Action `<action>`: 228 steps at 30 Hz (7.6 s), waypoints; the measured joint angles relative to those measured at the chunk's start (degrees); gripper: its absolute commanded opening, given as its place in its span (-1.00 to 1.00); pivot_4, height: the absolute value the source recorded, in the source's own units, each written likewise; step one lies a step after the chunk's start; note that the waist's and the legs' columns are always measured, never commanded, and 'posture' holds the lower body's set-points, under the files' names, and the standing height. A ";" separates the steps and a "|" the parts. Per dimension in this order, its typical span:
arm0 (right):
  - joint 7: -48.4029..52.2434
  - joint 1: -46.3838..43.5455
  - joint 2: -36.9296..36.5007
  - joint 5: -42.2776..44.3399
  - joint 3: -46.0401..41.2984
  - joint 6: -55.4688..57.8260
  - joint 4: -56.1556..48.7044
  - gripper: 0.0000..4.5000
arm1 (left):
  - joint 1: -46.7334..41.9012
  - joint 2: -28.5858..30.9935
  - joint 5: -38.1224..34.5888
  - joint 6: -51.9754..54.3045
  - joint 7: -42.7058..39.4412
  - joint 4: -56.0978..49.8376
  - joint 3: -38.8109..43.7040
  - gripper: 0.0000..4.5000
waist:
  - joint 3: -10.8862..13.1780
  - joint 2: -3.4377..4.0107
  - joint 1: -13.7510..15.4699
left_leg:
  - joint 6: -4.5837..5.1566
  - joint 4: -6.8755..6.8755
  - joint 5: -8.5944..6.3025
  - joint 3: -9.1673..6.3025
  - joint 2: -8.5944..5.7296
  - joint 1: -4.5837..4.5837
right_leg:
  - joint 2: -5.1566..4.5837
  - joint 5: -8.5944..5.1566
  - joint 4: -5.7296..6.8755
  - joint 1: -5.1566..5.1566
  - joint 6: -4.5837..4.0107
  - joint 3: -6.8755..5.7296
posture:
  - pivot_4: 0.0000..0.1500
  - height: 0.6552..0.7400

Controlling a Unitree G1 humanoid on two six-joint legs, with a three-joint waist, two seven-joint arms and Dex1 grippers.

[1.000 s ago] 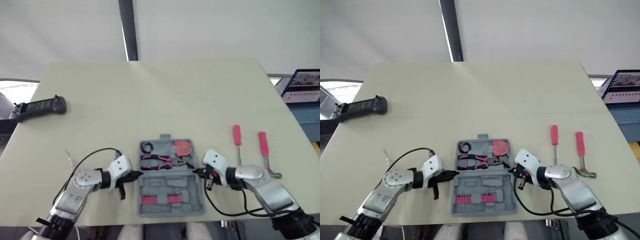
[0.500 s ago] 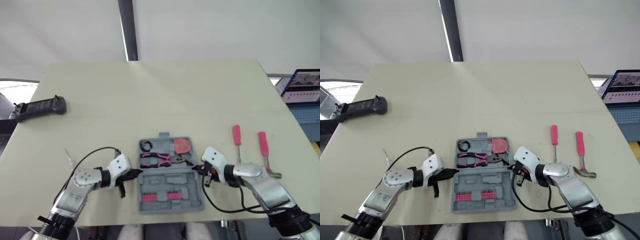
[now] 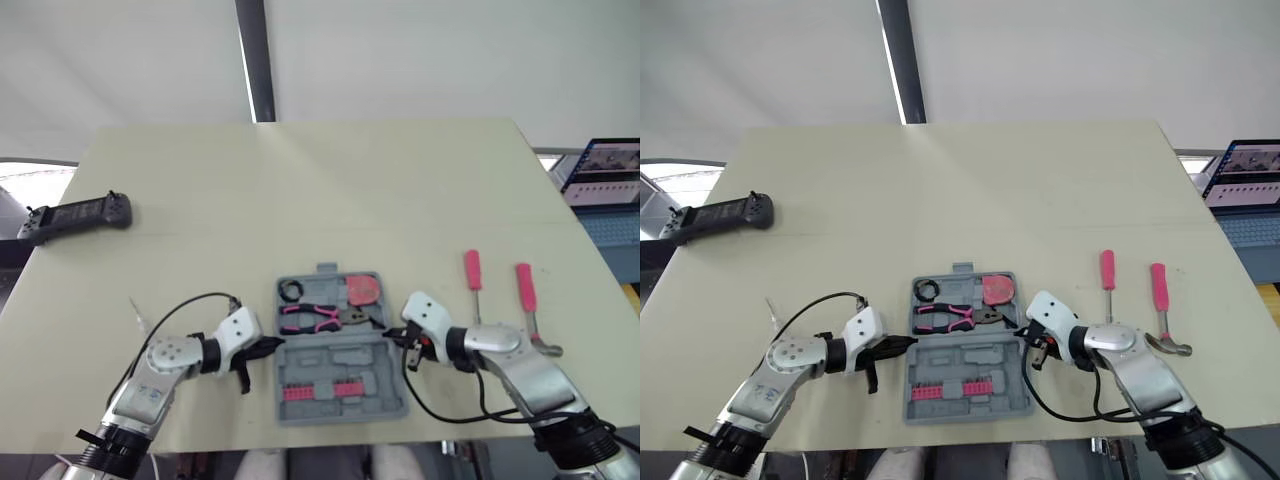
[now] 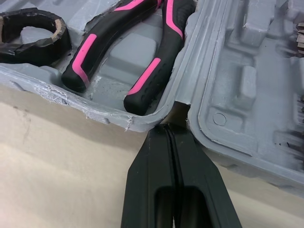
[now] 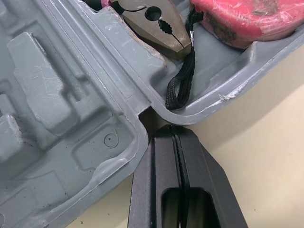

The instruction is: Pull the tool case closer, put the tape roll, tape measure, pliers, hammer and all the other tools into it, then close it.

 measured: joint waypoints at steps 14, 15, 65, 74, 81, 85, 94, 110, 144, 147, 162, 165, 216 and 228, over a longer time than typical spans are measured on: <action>0.00 -0.30 0.69 -0.84 -0.03 -0.04 0.18 -1.00 | -0.01 0.01 0.08 -0.08 0.63 0.02 0.13 -0.99 | 0.00 0.00 -0.05 | 0.00 0.00 0.00 0.00 0.01 0.00 | 0.01 0.00 0.00 -0.01 0.00 0.00 | 1.00 1.00; 0.00 -0.30 0.69 -0.85 -0.03 -0.03 0.18 -1.00 | -0.02 0.01 0.09 -0.06 0.63 0.02 0.13 -0.99 | 0.00 0.00 -0.05 | 0.00 0.00 0.00 0.00 0.01 0.00 | 0.01 0.00 0.00 0.00 0.00 0.00 | 1.00 1.00; 13.26 28.74 -16.19 19.15 -27.48 2.12 -13.14 0.98 | 38.29 0.83 -22.18 7.32 -3.43 -28.19 34.08 1.00 | 0.12 0.07 1.13 | 0.13 -0.12 -0.10 0.07 -0.04 -0.10 | -0.06 0.00 -0.57 0.17 0.00 0.04 | 1.00 1.00; 15.23 34.49 -14.52 18.78 -34.26 -8.38 -11.42 0.98 | 47.13 -2.37 -22.36 -2.58 -6.96 -28.12 38.71 1.00 | 0.13 0.04 1.56 | 0.19 -0.12 -0.15 0.17 -0.04 -0.09 | -0.03 0.00 -0.66 0.21 -0.01 0.09 | 1.00 1.00; 17.74 36.04 -9.67 19.48 -37.28 -19.74 -8.52 0.98 | 47.82 -2.43 -22.75 -7.82 -10.56 -25.96 40.10 1.00 | 0.16 0.01 1.48 | 0.20 -0.12 -0.16 0.19 -0.04 -0.06 | -0.03 0.00 -0.68 0.28 0.00 0.10 | 1.00 1.00; 18.65 36.26 -9.62 19.17 -37.25 -23.41 -6.70 0.98 | 47.32 -2.98 -23.44 -10.73 -12.53 -25.17 40.13 1.00 | 0.16 0.02 1.36 | 0.20 -0.13 -0.16 0.19 -0.01 -0.04 | 0.00 0.00 -0.67 0.27 0.00 0.10 | 1.00 1.00; 19.00 35.94 -9.12 18.79 -35.95 -27.30 -4.70 0.98 | 46.28 -4.14 -24.82 -15.48 -15.07 -22.91 39.32 1.00 | 0.16 0.02 1.46 | 0.20 -0.12 -0.16 0.19 -0.02 -0.04 | -0.01 0.01 -0.68 0.28 0.00 0.10 | 1.00 1.00; 20.39 33.54 -5.95 19.37 -32.23 -35.81 -9.56 0.98 | 50.03 -14.48 -34.71 11.16 19.92 -42.26 35.34 1.00 | 0.16 -0.04 1.61 | 0.18 -0.01 -0.16 0.11 -0.02 -0.04 | 0.01 0.04 -0.67 0.37 0.07 0.09 | 1.00 1.00; 19.13 29.24 -5.52 26.83 -31.60 -28.73 -11.95 0.98 | 24.43 -16.09 -39.44 40.17 66.60 -42.03 40.85 1.00 | 0.12 -0.05 1.64 | 0.15 0.11 -0.17 0.07 -0.05 -0.01 | 0.00 0.05 -0.49 0.33 0.08 0.12 | 1.00 1.00; 18.68 29.12 -5.55 26.68 -31.62 -28.72 -11.95 0.98 | 19.32 -15.68 -39.35 42.66 68.66 -38.12 41.43 1.00 | 0.12 -0.05 1.63 | 0.14 0.11 -0.16 0.07 -0.06 -0.02 | 0.00 0.05 -0.44 0.29 0.08 0.12 | 1.00 1.00; 15.48 29.60 -5.54 25.64 -31.63 -28.71 -12.62 0.98 | 5.31 -14.66 -32.74 50.43 70.65 -23.34 39.57 1.00 | 0.11 -0.06 1.50 | 0.10 0.11 -0.15 0.09 -0.06 -0.02 | -0.01 0.05 -0.18 0.11 0.08 0.12 | 1.00 1.00; 14.94 29.94 -5.56 25.40 -31.63 -28.70 -13.38 0.98 | 5.10 -14.75 -30.86 50.43 69.85 -21.81 38.99 1.00 | 0.10 -0.07 1.53 | 0.10 0.12 -0.15 0.09 -0.07 -0.03 | -0.02 0.05 -0.18 0.11 0.08 0.13 | 1.00 1.00; 13.37 34.26 -4.63 25.02 -32.15 -29.90 -14.36 1.00 | -7.75 18.98 -25.03 44.58 8.18 -30.68 7.47 -0.99 | 0.16 0.02 1.31 | 0.07 0.06 -0.16 0.09 -0.04 -0.07 | -0.01 0.03 -0.16 0.08 0.06 0.13 | 1.00 1.00; 13.41 37.85 -4.53 22.49 -32.56 -33.74 -14.54 1.00 | -19.58 21.00 -19.03 43.96 0.14 -32.07 -7.59 -0.99 | 0.16 0.02 1.35 | 0.10 0.07 -0.15 0.11 -0.05 -0.08 | 0.02 0.03 -0.07 0.13 0.06 0.13 | 1.00 1.00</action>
